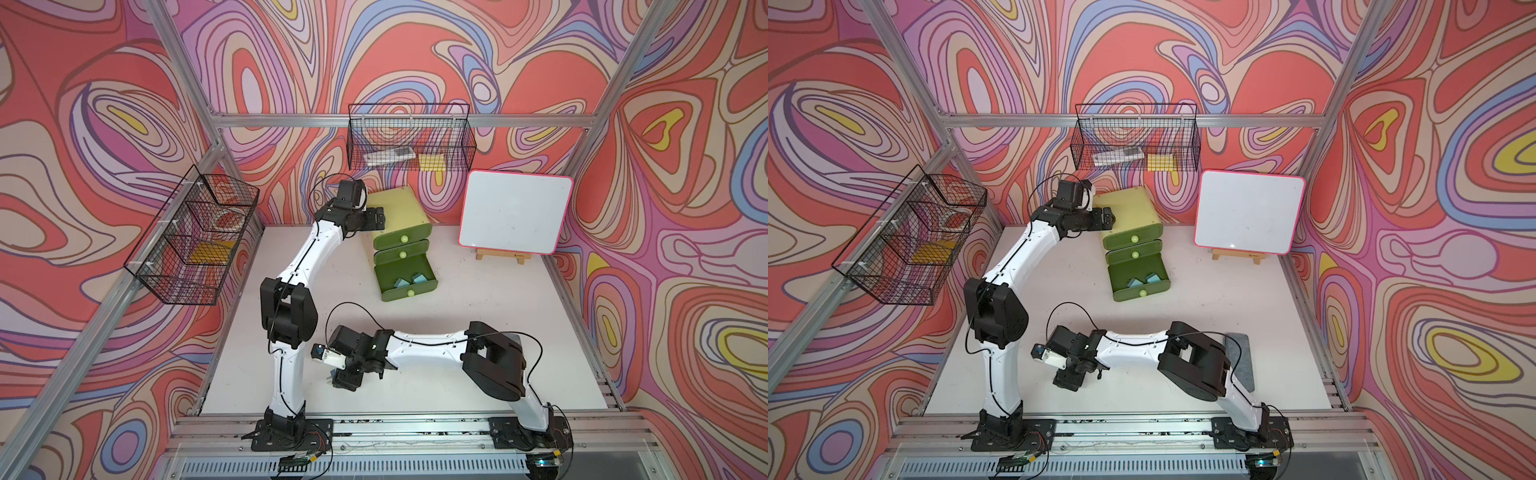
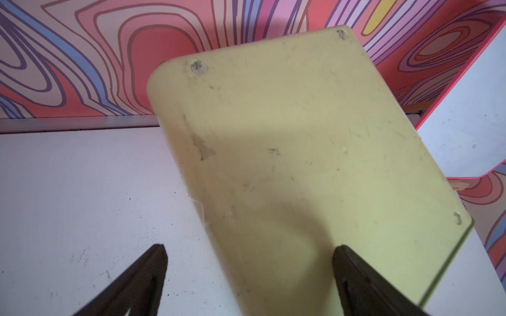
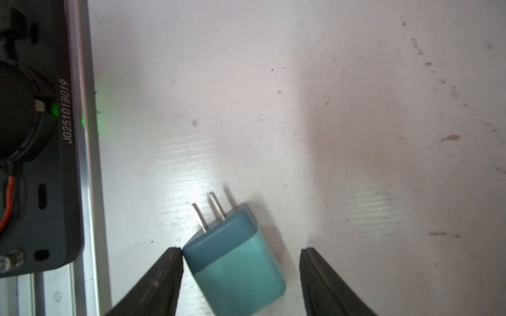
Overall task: Place the plugs into the drawer by color
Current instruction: Pick up the plug from the center of the board.
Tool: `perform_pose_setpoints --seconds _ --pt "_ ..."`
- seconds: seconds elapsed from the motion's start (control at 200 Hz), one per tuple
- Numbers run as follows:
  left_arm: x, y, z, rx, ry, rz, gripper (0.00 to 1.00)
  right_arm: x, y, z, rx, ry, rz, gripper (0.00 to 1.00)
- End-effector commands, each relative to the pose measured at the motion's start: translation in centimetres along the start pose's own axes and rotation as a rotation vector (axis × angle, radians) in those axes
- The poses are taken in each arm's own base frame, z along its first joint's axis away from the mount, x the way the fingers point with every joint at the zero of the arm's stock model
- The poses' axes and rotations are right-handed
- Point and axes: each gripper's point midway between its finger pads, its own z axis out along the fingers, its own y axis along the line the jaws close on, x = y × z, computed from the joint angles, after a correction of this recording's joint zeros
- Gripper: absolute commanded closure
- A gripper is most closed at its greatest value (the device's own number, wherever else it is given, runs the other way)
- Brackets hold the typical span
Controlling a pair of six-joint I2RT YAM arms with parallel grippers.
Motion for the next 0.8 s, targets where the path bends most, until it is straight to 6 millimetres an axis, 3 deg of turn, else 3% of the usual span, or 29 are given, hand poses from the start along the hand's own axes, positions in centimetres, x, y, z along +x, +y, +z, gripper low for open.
perform_pose_setpoints --seconds 0.0,0.18,0.436,0.606,0.711,0.791 --pt "0.4 0.5 -1.5 -0.012 0.023 0.000 0.06 1.1 -0.4 1.5 0.022 0.056 -0.040 0.29" --pt "0.5 0.5 -1.5 -0.009 0.027 -0.004 0.07 0.9 -0.8 2.1 0.038 0.062 -0.043 0.30" --pt "0.4 0.5 -1.4 -0.009 0.023 -0.005 0.06 0.5 -1.0 0.5 0.061 0.039 -0.005 0.50" --pt "0.4 0.5 -1.6 -0.014 0.023 0.002 0.07 -0.1 -2.4 -4.1 0.117 -0.033 0.089 0.55" --pt "0.1 0.6 -1.8 -0.021 0.015 0.011 0.06 0.7 -6.5 -8.4 0.178 -0.087 0.237 0.56" --pt "-0.1 0.5 -1.9 -0.016 0.006 0.009 0.06 1.8 -11.0 -11.8 0.229 -0.117 0.377 0.57"
